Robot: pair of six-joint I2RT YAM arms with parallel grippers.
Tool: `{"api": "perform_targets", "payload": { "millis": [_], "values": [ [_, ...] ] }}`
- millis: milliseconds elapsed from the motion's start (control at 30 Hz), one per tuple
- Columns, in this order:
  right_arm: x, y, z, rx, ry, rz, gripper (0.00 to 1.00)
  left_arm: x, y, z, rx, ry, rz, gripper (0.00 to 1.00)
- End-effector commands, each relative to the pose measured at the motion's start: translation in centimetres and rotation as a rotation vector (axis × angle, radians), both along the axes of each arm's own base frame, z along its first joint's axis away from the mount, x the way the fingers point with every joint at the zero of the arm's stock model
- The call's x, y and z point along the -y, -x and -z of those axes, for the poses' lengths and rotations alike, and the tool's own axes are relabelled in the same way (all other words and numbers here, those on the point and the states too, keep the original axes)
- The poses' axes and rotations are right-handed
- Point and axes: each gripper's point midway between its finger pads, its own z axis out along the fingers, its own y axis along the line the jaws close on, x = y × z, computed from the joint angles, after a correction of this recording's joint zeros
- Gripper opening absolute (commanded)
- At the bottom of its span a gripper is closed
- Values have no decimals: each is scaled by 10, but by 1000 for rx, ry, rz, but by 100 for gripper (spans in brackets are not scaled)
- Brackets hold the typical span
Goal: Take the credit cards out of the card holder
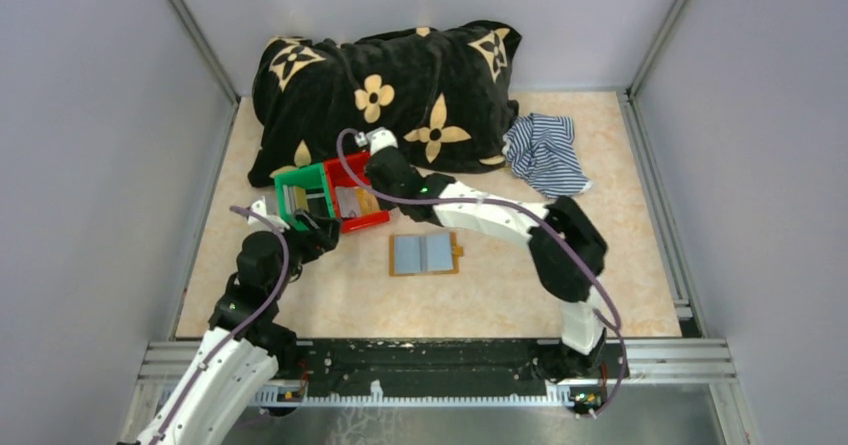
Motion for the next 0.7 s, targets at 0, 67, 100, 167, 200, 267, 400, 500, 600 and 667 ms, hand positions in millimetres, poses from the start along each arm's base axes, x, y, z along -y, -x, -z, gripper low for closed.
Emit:
{"api": "perform_targets", "payload": {
  "millis": [0,67,100,167,200,267,400,500,600,667],
  "values": [
    [5,-21,-102,189,-339,32,22,8,-3,-7,19,14,37,92],
    [18,-21,-102,196,-347,44,22,9,-5,-4,-5,11,37,92],
    [25,-22,-103,197,-348,57,22,9,-5,-2,-17,9,38,92],
    [41,-26,-98,192,-349,88,22,11,-6,-1,-24,14,41,93],
    [49,-28,-92,184,-351,108,22,12,-7,-1,-17,18,45,93],
    [74,-29,-86,173,-374,149,22,13,-9,-6,6,21,51,93],
    [123,-41,-65,131,-411,244,22,11,-14,-15,11,6,35,93],
    [152,-45,-60,146,-383,304,22,11,-17,-20,15,7,29,93],
    [169,-44,-61,171,-351,331,21,12,-18,-24,28,16,30,92],
    [175,-42,-60,168,-341,338,21,11,-18,-19,5,9,25,92]
  ]
}}
